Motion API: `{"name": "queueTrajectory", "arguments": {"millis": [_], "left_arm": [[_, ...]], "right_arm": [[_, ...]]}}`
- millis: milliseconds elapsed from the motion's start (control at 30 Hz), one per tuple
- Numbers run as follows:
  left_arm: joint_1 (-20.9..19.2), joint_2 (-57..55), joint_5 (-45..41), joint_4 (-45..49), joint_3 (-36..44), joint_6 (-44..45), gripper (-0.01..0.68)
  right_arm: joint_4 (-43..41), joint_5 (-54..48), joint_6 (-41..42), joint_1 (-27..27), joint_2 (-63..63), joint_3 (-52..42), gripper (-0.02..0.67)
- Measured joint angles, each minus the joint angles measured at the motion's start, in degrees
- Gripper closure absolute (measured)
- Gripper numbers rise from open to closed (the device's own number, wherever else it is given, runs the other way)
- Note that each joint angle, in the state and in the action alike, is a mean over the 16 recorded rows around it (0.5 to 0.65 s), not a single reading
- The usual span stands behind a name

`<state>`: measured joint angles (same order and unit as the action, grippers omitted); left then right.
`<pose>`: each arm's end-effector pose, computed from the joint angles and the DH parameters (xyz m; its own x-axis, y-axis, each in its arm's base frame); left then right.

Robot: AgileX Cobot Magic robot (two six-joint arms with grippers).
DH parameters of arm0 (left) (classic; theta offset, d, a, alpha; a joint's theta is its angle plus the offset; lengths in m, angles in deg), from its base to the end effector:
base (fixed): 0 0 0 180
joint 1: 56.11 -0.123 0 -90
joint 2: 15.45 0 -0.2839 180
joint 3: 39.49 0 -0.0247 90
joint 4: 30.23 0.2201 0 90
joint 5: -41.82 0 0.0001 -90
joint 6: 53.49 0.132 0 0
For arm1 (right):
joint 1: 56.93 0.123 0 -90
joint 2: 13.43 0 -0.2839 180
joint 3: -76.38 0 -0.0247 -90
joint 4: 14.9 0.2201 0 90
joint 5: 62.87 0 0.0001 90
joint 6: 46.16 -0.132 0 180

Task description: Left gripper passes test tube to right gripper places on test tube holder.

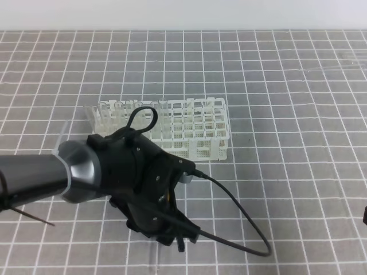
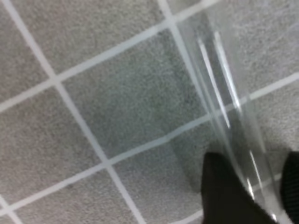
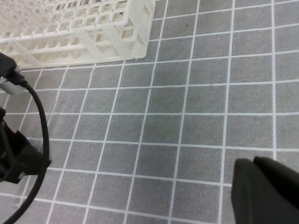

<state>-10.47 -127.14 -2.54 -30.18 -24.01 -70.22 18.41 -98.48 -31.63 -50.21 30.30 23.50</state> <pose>0.2200 -0.2249 0.1429 -0.8678 0.4765 -0.1413 0.4861 0.8729 -0.0417 0.1097 0.0555 0.2422 -0.6730 0.1448 -0.7253 -0.2106 0.9026 0.3756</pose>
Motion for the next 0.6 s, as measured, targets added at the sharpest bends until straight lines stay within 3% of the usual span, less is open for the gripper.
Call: {"name": "queueTrajectory", "arguments": {"millis": [400, 600], "left_arm": [[0.1, 1.1, 0.0, 1.0, 0.0, 1.2, 0.607], [0.4, 5.3, 1.0, 1.0, 0.4, 2.3, 0.620]], "right_arm": [[0.1, -0.5, 0.0, 0.0, 0.0, 0.0, 0.662], [0.3, -2.6, 0.5, 0.0, 0.0, 0.9, 0.662]]}}
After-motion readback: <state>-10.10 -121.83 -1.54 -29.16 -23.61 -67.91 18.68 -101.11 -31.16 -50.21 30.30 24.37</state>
